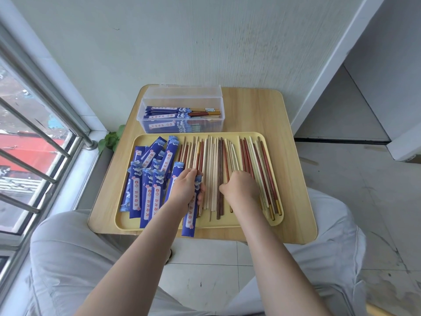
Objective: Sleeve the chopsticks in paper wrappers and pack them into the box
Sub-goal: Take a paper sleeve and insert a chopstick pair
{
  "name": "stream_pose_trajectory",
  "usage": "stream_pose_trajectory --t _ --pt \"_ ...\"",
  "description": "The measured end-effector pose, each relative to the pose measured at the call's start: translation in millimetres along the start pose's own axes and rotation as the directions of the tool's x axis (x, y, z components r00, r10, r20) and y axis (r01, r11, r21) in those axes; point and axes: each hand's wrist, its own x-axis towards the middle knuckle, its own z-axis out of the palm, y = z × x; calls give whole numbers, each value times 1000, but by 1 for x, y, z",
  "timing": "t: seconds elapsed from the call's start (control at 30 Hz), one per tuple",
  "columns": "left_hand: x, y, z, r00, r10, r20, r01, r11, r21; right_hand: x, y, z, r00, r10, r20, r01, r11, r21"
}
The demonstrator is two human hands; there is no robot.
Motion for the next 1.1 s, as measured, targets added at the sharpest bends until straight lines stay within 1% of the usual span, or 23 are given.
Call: stream_pose_trajectory --t 0.07,0.13,0.23,0.3,0.37,0.43,0.5,0.53,0.6,0.63,0.67,0.77,0.83,0.93,1.1 --pt "0 0 -1 1000 -3 1 3 1000 -24 0 4 -11 1000 -24 9 22 993 115" --pt "1 -1 -2 1000 1 3 -1 999 -36 0 7 -26 994 -89 57 69 954 291" --pt "1 -1 -1 1000 14 20 -14 1000 -3 -8 10 -51 967 -202 155 78 815 575" --pt "0 1 0 999 42 29 -43 999 26 -14 8 -64 955 -264 137 92 700 708" --pt "0 4 1 997 71 36 -72 997 23 -17 4 -74 949 -301 93 106 583 806" --pt "-1 7 1 994 95 45 -96 995 30 -17 0 -79 943 -332 4 163 473 866" --pt "-2 9 -1 989 124 82 -128 991 38 -16 -3 -83 931 -326 -166 289 379 879" --pt "-2 9 -2 985 135 103 -139 990 33 -16 -3 -84 917 -291 -271 366 348 863" --pt "-1 10 -5 980 137 144 -141 990 20 -14 -1 -87 868 -183 -461 496 339 799" --pt "-1 10 -7 977 128 169 -132 991 15 -10 1 -87 844 -130 -520 530 345 774" --pt "-1 10 -9 973 118 198 -121 993 8 -7 3 -88 834 -83 -546 538 347 768" --pt "-2 12 -13 954 83 288 -85 996 -9 7 8 -83 854 28 -519 479 346 807" --pt "-3 13 -13 935 67 348 -67 998 -11 15 11 -79 873 68 -484 421 396 816" --pt "-7 17 -11 908 51 417 -56 998 0 25 15 -74 892 96 -441 356 450 819" --pt "-11 24 -9 856 57 513 -91 995 41 29 13 -72 907 85 -412 322 490 810"
